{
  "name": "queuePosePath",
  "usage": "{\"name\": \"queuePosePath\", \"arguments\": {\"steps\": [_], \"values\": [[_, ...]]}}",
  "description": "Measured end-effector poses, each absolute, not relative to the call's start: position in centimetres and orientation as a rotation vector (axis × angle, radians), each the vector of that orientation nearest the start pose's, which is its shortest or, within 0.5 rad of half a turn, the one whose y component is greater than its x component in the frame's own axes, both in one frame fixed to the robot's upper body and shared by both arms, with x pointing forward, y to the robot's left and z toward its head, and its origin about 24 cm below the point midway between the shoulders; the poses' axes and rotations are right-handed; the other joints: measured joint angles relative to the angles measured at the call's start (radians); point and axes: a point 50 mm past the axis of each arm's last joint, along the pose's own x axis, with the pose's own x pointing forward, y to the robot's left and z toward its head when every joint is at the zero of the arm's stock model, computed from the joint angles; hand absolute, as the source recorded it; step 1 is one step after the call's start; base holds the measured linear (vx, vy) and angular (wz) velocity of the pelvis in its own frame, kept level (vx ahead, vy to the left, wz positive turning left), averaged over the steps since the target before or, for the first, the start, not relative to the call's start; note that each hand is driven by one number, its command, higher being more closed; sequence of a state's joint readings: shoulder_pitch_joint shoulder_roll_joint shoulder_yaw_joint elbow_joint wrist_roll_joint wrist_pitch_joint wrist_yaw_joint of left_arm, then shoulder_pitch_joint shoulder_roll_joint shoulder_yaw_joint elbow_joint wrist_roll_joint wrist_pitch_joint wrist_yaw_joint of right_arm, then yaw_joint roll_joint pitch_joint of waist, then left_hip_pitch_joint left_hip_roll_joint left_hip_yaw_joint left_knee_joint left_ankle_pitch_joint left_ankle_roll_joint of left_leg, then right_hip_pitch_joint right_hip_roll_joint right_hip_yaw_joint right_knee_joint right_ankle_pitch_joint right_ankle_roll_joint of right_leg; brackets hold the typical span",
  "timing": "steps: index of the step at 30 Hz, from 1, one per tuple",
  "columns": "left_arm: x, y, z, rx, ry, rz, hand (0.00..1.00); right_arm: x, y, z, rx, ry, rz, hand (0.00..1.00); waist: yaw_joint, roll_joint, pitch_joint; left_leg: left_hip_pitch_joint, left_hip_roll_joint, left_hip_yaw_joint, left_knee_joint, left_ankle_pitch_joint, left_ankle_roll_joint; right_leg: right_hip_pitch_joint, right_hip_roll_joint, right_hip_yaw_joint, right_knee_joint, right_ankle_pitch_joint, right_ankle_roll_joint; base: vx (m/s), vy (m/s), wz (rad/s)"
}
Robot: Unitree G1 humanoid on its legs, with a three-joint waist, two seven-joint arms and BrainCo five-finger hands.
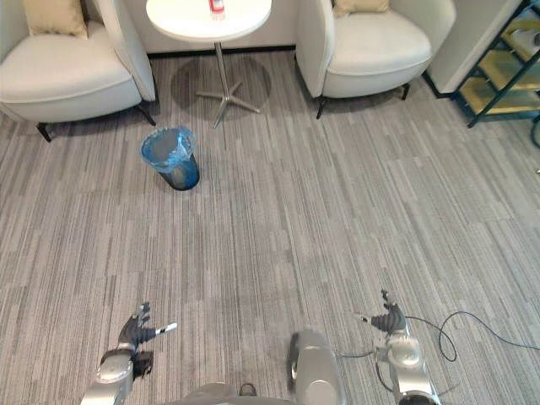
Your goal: Gather rubbish on tea table into small bin, then transfer packed bag to large trash can.
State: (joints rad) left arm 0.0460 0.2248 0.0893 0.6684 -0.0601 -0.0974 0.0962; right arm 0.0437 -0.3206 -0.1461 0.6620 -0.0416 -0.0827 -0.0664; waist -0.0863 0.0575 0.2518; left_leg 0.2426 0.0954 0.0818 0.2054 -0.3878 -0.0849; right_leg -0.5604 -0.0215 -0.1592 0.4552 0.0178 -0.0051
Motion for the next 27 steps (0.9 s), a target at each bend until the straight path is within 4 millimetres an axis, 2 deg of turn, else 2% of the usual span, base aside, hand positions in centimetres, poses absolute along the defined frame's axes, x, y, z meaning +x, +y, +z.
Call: {"name": "queuePosePath", "arguments": {"steps": [1,2,3,4,6,7,8,9,10,11,12,13,14,15,16,17,18,19,20,21,22,23,24,25,27], "values": [[18.6,24.2,-8.9,0.154,0.594,0.271,0.0,18.6,-28.6,-7.1,-0.334,0.589,-0.29,0.0,-0.002,0.021,0.004,-0.006,0.031,-0.003,0.044,-0.001,-0.007,0.0,0.009,-0.032,0.051,-0.035,-0.013,0.74,-0.246,0.45],[18.9,24.1,-8.7,0.151,0.586,0.266,0.0,19.0,-28.2,-7.0,-0.324,0.576,-0.284,0.0,-0.014,0.02,0.005,-0.058,0.052,-0.008,0.159,0.037,-0.04,0.009,0.006,-0.048,0.095,-0.102,-0.029,0.57,-0.197,0.33],[19.5,23.6,-8.6,0.135,0.574,0.259,0.0,19.0,-28.0,-7.1,-0.317,0.577,-0.279,0.0,-0.013,0.012,0.015,-0.132,0.068,0.0,0.372,0.162,0.013,0.07,0.012,-0.061,0.101,-0.157,-0.044,0.88,-0.336,0.46],[19.3,23.0,-8.9,0.117,0.58,0.255,0.0,18.9,-27.8,-7.2,-0.309,0.577,-0.276,0.0,-0.005,0.011,0.029,-0.213,0.115,0.005,0.613,0.303,0.08,0.185,0.028,-0.067,0.055,-0.19,-0.056,0.73,-0.292,0.34],[18.8,22.8,-9.2,0.108,0.593,0.253,0.0,19.0,-27.1,-7.4,-0.267,0.564,-0.279,0.0,0.011,0.0,0.042,-0.306,0.192,0.058,0.869,0.258,0.114,0.335,0.055,-0.062,-0.009,-0.197,-0.069,0.61,-0.239,0.11],[18.7,22.7,-9.2,0.104,0.596,0.251,0.0,19.2,-26.5,-7.3,-0.248,0.543,-0.273,0.0,0.033,-0.025,0.052,-0.366,0.213,0.11,0.957,0.223,0.119,0.44,0.053,-0.048,-0.055,-0.205,-0.081,0.6,-0.206,-0.12],[18.6,22.4,-9.3,0.103,0.596,0.242,0.0,19.4,-26.3,-7.1,-0.233,0.524,-0.273,0.0,0.05,-0.039,0.05,-0.434,0.211,0.151,0.95,0.197,0.112,0.521,0.047,-0.031,-0.114,-0.206,-0.082,0.71,-0.207,-0.15],[18.6,22.3,-9.2,0.1,0.59,0.241,0.0,19.6,-26.3,-6.9,-0.226,0.511,-0.276,0.0,0.058,-0.04,0.049,-0.477,0.207,0.168,0.924,0.186,0.105,0.559,0.046,-0.029,-0.148,-0.208,-0.082,0.7,-0.147,-0.09],[18.5,22.2,-9.1,0.097,0.582,0.24,0.0,20.0,-26.3,-6.5,-0.223,0.486,-0.279,0.0,0.068,-0.04,0.05,-0.565,0.179,0.185,0.842,0.174,0.092,0.625,0.043,-0.027,-0.218,-0.224,-0.074,0.59,-0.082,-0.03],[18.5,22.1,-9.1,0.094,0.581,0.238,0.0,20.1,-26.4,-6.4,-0.222,0.485,-0.284,0.0,0.076,-0.037,0.053,-0.616,0.145,0.194,0.736,0.171,0.087,0.667,0.037,-0.023,-0.257,-0.242,-0.061,0.58,-0.026,-0.03],[18.4,21.7,-9.2,0.089,0.587,0.231,0.0,20.0,-26.6,-6.6,-0.228,0.497,-0.287,0.0,0.083,-0.036,0.055,-0.651,0.088,0.194,0.548,0.177,0.079,0.716,0.032,-0.02,-0.294,-0.256,-0.047,0.47,0.006,-0.09],[18.3,21.6,-9.4,0.085,0.593,0.228,0.0,20.1,-26.7,-6.5,-0.227,0.499,-0.294,0.0,0.088,-0.033,0.056,-0.66,0.058,0.195,0.45,0.186,0.07,0.741,0.03,-0.015,-0.307,-0.265,-0.042,0.74,0.067,-0.22],[18.0,21.4,-9.6,0.079,0.603,0.228,0.0,19.7,-27.2,-6.8,-0.222,0.518,-0.318,0.0,0.103,-0.025,0.053,-0.664,0.009,0.198,0.266,0.232,0.061,0.785,0.027,0.003,-0.32,-0.292,-0.031,0.77,0.131,-0.41],[17.4,21.5,-9.8,0.079,0.619,0.233,0.0,19.4,-27.6,-7.0,-0.23,0.533,-0.326,0.0,0.108,-0.004,0.04,-0.665,-0.014,0.201,0.134,0.294,0.092,0.822,0.039,0.029,-0.328,-0.324,-0.015,0.79,0.175,-0.56],[17.0,21.6,-10.0,0.082,0.631,0.238,0.0,19.2,-27.7,-7.0,-0.237,0.539,-0.327,0.0,0.112,0.011,0.026,-0.674,-0.013,0.199,0.127,0.329,0.141,0.838,0.048,0.043,-0.32,-0.351,-0.005,0.69,0.197,-0.75],[16.7,22.4,-10.1,0.098,0.644,0.253,0.0,19.0,-27.3,-7.4,-0.228,0.556,-0.319,0.0,0.128,-0.03,0.006,-0.695,-0.038,0.21,0.224,0.357,0.216,0.846,0.009,0.081,-0.276,-0.413,0.02,0.74,0.188,-0.37],[16.8,22.3,-10.2,0.096,0.648,0.251,0.0,18.7,-27.3,-7.7,-0.225,0.574,-0.325,0.0,0.119,-0.066,-0.017,-0.695,-0.071,0.218,0.253,0.303,0.233,0.806,-0.039,0.079,-0.163,-0.422,0.042,0.74,0.172,-0.11],[17.1,22.1,-10.1,0.091,0.642,0.246,0.0,18.4,-27.6,-8.0,-0.222,0.59,-0.336,0.0,0.112,-0.073,-0.021,-0.682,-0.086,0.215,0.257,0.277,0.233,0.768,-0.055,0.081,-0.059,-0.407,0.069,0.75,0.173,0.55],[17.5,22.0,-10.0,0.09,0.635,0.241,0.0,17.8,-27.6,-8.5,-0.217,0.625,-0.342,0.0,0.087,-0.08,-0.022,-0.619,-0.125,0.183,0.251,0.227,0.229,0.662,-0.081,0.1,0.255,-0.295,0.196,0.72,0.164,0.48],[17.7,22.0,-10.0,0.094,0.634,0.238,0.0,17.7,-27.5,-8.7,-0.216,0.635,-0.339,0.0,0.082,-0.083,-0.021,-0.581,-0.138,0.173,0.243,0.211,0.228,0.617,-0.088,0.11,0.386,-0.285,0.209,0.71,0.144,0.56],[17.9,22.0,-10.0,0.1,0.637,0.234,0.0,17.4,-27.3,-9.0,-0.219,0.651,-0.333,0.0,0.074,-0.083,-0.021,-0.514,-0.151,0.156,0.225,0.191,0.23,0.56,-0.097,0.104,0.535,-0.297,0.185,0.68,0.09,0.36],[17.9,22.0,-10.0,0.103,0.638,0.233,0.0,17.2,-26.7,-9.2,-0.227,0.656,-0.309,0.0,0.069,-0.075,-0.019,-0.408,-0.157,0.133,0.177,0.173,0.227,0.495,-0.102,0.081,0.634,-0.326,0.126,0.65,0.052,0.44],[18.3,21.6,-9.8,0.108,0.628,0.214,0.0,17.1,-26.2,-9.2,-0.228,0.644,-0.292,0.0,0.06,-0.062,-0.02,-0.32,-0.156,0.097,0.125,0.171,0.228,0.43,-0.099,0.045,0.634,-0.348,0.078,0.75,0.032,0.43],[18.6,21.5,-9.7,0.111,0.618,0.206,0.0,17.1,-26.0,-9.1,-0.227,0.633,-0.288,0.0,0.056,-0.054,-0.023,-0.282,-0.154,0.076,0.094,0.171,0.228,0.391,-0.095,0.025,0.607,-0.358,0.061,0.71,-0.02,0.73],[19.6,21.1,-9.2,0.113,0.589,0.188,0.0,17.5,-25.5,-8.7,-0.232,0.606,-0.26,0.0,0.035,-0.044,-0.022,-0.199,-0.139,0.02,0.044,0.165,0.216,0.284,-0.064,0.033,0.408,-0.369,0.054,0.56,-0.078,0.97]]}}
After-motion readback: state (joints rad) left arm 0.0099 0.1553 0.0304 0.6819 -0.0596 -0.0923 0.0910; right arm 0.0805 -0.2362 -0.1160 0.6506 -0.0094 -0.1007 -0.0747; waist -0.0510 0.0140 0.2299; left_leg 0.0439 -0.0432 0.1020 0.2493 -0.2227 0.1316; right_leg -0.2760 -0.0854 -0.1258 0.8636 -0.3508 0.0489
